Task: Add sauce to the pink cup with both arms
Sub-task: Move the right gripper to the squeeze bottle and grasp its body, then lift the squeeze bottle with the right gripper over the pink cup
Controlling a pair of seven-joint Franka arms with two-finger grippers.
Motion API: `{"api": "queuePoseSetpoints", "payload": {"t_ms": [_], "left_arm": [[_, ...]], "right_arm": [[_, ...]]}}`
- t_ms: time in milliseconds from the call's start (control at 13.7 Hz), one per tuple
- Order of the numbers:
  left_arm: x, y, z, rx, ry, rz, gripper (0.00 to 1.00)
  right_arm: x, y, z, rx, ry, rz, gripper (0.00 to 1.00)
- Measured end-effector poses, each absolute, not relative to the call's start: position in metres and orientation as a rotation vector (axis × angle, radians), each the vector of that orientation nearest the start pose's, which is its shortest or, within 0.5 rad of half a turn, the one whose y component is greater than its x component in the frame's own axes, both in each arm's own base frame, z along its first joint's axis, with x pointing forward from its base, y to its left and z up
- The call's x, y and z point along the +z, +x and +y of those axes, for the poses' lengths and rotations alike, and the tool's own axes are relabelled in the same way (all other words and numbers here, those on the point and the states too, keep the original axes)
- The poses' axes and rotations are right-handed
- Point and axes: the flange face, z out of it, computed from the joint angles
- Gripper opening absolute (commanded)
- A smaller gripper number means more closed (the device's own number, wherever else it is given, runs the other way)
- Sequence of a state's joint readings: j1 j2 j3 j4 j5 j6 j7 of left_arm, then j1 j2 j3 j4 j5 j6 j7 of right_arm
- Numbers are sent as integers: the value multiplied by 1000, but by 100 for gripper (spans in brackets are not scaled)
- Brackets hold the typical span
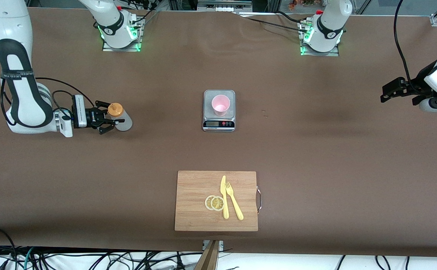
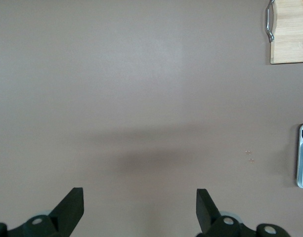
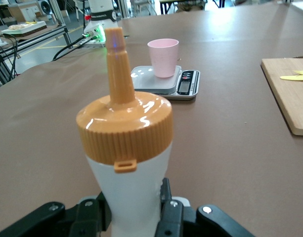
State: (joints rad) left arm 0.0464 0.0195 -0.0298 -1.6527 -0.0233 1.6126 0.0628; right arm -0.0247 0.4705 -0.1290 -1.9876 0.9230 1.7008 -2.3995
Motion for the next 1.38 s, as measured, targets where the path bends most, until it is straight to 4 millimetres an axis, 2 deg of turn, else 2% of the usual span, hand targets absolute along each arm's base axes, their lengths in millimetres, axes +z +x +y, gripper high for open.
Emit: {"api": "queuePoseSetpoints", "payload": {"t_ms": [292, 729, 948, 1385], "left_arm": [[579, 561, 8, 91, -3166, 68, 100], [582, 561, 14, 80, -3166, 51, 100], [582, 561, 16, 79, -3166, 45, 100], [583, 561, 22, 77, -3167, 29, 100]], "right_arm": [[254, 574, 23, -522, -1532, -1734, 12], [305, 608, 104, -312, -1653, -1881, 12], [320, 611, 140, -232, -1705, -1901, 12], [328, 591, 231, -50, -1819, -1951, 12]]}}
